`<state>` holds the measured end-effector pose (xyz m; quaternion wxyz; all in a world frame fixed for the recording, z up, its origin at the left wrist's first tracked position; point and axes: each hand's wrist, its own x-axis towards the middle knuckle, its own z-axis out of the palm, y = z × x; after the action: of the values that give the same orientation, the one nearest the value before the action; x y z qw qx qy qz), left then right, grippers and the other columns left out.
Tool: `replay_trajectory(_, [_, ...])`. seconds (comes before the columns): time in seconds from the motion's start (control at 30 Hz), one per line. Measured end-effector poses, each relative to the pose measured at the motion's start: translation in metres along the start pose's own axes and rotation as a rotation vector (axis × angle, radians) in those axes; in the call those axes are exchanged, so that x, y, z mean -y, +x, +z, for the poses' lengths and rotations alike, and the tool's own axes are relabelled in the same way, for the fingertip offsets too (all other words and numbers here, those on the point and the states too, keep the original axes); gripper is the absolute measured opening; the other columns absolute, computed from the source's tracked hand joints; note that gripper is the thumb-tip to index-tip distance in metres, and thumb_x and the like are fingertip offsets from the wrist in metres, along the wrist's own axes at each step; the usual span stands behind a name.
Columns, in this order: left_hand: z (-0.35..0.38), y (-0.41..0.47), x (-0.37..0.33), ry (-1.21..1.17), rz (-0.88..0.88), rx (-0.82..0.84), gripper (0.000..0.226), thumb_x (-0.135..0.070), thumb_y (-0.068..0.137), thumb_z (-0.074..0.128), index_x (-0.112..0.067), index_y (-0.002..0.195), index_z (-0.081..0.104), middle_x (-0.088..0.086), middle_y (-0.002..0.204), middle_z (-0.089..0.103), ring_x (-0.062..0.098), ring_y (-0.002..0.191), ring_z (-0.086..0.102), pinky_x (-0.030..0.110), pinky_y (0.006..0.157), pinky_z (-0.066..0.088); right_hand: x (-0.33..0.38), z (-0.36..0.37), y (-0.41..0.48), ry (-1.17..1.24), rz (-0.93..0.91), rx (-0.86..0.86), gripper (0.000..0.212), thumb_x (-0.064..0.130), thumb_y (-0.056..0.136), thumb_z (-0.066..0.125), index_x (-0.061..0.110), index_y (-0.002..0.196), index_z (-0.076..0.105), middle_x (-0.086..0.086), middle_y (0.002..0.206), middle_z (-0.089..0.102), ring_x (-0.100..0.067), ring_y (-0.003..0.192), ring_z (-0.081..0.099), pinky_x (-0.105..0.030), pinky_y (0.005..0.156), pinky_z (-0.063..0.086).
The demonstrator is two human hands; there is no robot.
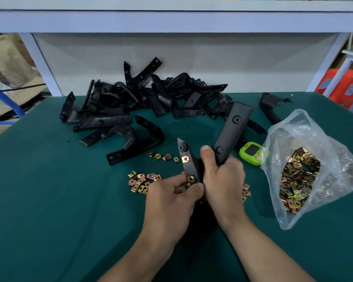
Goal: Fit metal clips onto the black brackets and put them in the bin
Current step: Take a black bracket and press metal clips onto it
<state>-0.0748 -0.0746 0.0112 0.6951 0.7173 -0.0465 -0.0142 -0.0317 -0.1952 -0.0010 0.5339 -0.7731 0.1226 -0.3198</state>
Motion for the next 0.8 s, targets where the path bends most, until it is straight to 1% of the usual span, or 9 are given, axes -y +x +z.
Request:
replay_trajectory(0.1, [0.002, -0.002, -0.004, -0.055, -0.045, 0.013, 0.026, -0.009, 0.094, 0.07, -0.02, 0.071, 0.077, -0.003, 0.045, 0.04, 0.009, 0.042, 0.027, 0.018, 0.042, 0.024, 0.0, 0.001, -0.001, -0.053, 0.013, -0.028, 0.051, 0.045, 0.096, 0.064, 0.02, 0.055, 0.047, 0.008, 0.051, 0.055, -0.008, 0.057, 0.055, -0.01, 0.053, 0.037])
replay_trajectory(0.23, [0.006, -0.004, -0.006, -0.147, -0.126, 0.022, 0.03, -0.002, 0.095, 0.063, -0.009, 0.068, 0.073, -0.005, 0.047, 0.039, 0.008, 0.042, 0.027, 0.017, 0.041, 0.022, 0.001, 0.001, -0.002, -0.174, 0.052, -0.07, 0.047, 0.047, 0.096, 0.062, 0.023, 0.058, 0.048, 0.012, 0.058, 0.055, 0.0, 0.056, 0.048, -0.002, 0.056, 0.033])
replay_trajectory(0.37, [0.005, 0.0, -0.006, -0.122, -0.107, 0.025, 0.022, -0.005, 0.093, 0.061, 0.006, 0.074, 0.06, 0.003, 0.048, 0.033, 0.014, 0.044, 0.025, 0.023, 0.043, 0.022, 0.0, 0.001, -0.001, -0.125, 0.098, -0.097, 0.047, 0.05, 0.095, 0.062, 0.019, 0.06, 0.052, 0.01, 0.057, 0.057, 0.002, 0.06, 0.055, -0.003, 0.054, 0.035])
replay_trajectory(0.4, [0.004, 0.001, -0.007, -0.096, -0.085, 0.042, 0.024, -0.007, 0.093, 0.061, 0.005, 0.072, 0.059, 0.005, 0.047, 0.034, 0.016, 0.045, 0.026, 0.023, 0.045, 0.024, 0.001, 0.0, 0.0, -0.087, 0.106, -0.092, 0.049, 0.049, 0.095, 0.062, 0.016, 0.06, 0.052, 0.008, 0.053, 0.057, 0.004, 0.059, 0.056, -0.005, 0.052, 0.036])
replay_trajectory(0.47, [0.002, 0.004, -0.01, -0.055, -0.048, 0.068, 0.032, -0.012, 0.093, 0.062, -0.002, 0.064, 0.056, 0.007, 0.045, 0.036, 0.017, 0.047, 0.028, 0.023, 0.047, 0.028, 0.0, -0.001, 0.002, 0.042, 0.113, -0.015, 0.053, 0.049, 0.096, 0.061, 0.013, 0.059, 0.047, 0.006, 0.048, 0.051, -0.006, 0.048, 0.048, -0.014, 0.044, 0.034])
replay_trajectory(0.5, [0.0, 0.004, -0.011, -0.054, -0.043, 0.084, 0.037, -0.014, 0.094, 0.063, -0.006, 0.059, 0.055, 0.006, 0.045, 0.037, 0.017, 0.048, 0.028, 0.023, 0.048, 0.029, 0.001, -0.003, 0.003, 0.12, 0.131, 0.052, 0.054, 0.05, 0.094, 0.06, 0.015, 0.058, 0.041, 0.007, 0.047, 0.045, -0.009, 0.045, 0.039, -0.025, 0.047, 0.037])
replay_trajectory(0.57, [-0.005, 0.006, -0.014, -0.088, -0.062, 0.131, 0.044, -0.017, 0.095, 0.065, -0.016, 0.052, 0.055, 0.004, 0.044, 0.036, 0.016, 0.049, 0.028, 0.023, 0.051, 0.031, 0.004, -0.004, 0.005, 0.25, 0.22, 0.177, 0.049, 0.054, 0.087, 0.059, 0.021, 0.058, 0.038, 0.002, 0.052, 0.039, -0.019, 0.051, 0.036, -0.038, 0.05, 0.034])
replay_trajectory(0.67, [-0.008, 0.008, -0.012, -0.12, -0.121, 0.134, 0.047, -0.021, 0.092, 0.069, -0.02, 0.048, 0.054, 0.003, 0.046, 0.036, 0.014, 0.051, 0.032, 0.023, 0.058, 0.035, 0.004, -0.004, 0.005, 0.285, 0.29, 0.259, 0.043, 0.051, 0.084, 0.061, 0.024, 0.058, 0.039, -0.003, 0.057, 0.039, -0.021, 0.055, 0.036, -0.041, 0.052, 0.032])
replay_trajectory(0.8, [-0.008, 0.01, -0.012, -0.173, -0.191, 0.084, 0.044, -0.026, 0.078, 0.079, -0.01, 0.053, 0.047, 0.004, 0.047, 0.032, 0.012, 0.049, 0.036, 0.032, 0.067, 0.031, 0.002, -0.004, 0.002, 0.251, 0.251, 0.282, 0.045, 0.047, 0.086, 0.061, 0.022, 0.058, 0.037, -0.004, 0.057, 0.039, -0.02, 0.053, 0.036, -0.04, 0.049, 0.03])
